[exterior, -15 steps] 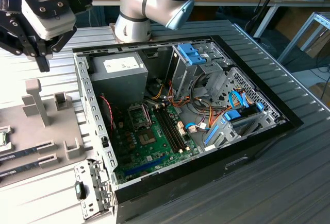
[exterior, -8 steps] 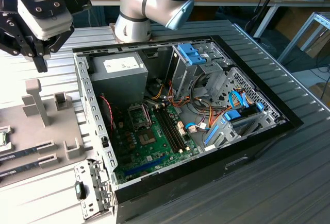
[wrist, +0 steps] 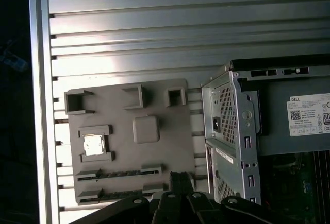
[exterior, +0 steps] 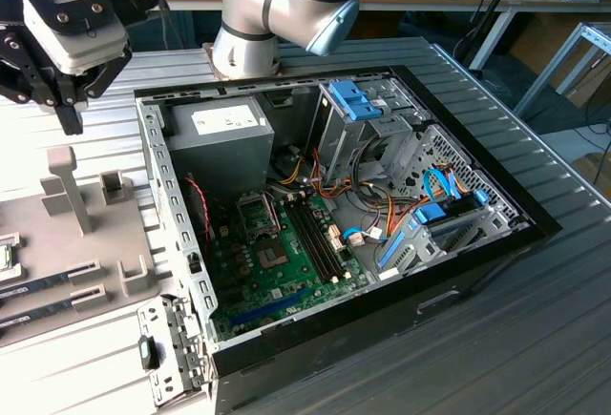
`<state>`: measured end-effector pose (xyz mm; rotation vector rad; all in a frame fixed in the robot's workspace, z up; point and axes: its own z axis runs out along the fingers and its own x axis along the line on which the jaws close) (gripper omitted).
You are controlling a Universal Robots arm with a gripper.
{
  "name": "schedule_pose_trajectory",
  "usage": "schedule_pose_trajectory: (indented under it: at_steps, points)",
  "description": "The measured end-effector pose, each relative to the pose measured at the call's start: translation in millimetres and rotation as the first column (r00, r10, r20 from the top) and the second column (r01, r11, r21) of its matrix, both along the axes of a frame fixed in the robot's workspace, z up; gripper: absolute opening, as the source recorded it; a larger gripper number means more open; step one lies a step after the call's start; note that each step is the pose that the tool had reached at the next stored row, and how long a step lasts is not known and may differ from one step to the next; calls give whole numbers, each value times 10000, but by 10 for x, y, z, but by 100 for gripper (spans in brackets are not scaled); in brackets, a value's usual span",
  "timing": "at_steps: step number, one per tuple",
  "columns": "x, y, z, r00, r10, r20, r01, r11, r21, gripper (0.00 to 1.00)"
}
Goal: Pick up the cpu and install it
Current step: 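Reach for the cpu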
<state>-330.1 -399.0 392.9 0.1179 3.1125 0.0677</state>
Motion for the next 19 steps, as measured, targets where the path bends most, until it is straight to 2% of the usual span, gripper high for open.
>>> schedule_pose_trajectory:
  at_steps: [19]
  points:
    - [-97,0,-1,10000,0,-1,0,10000,-1,11]
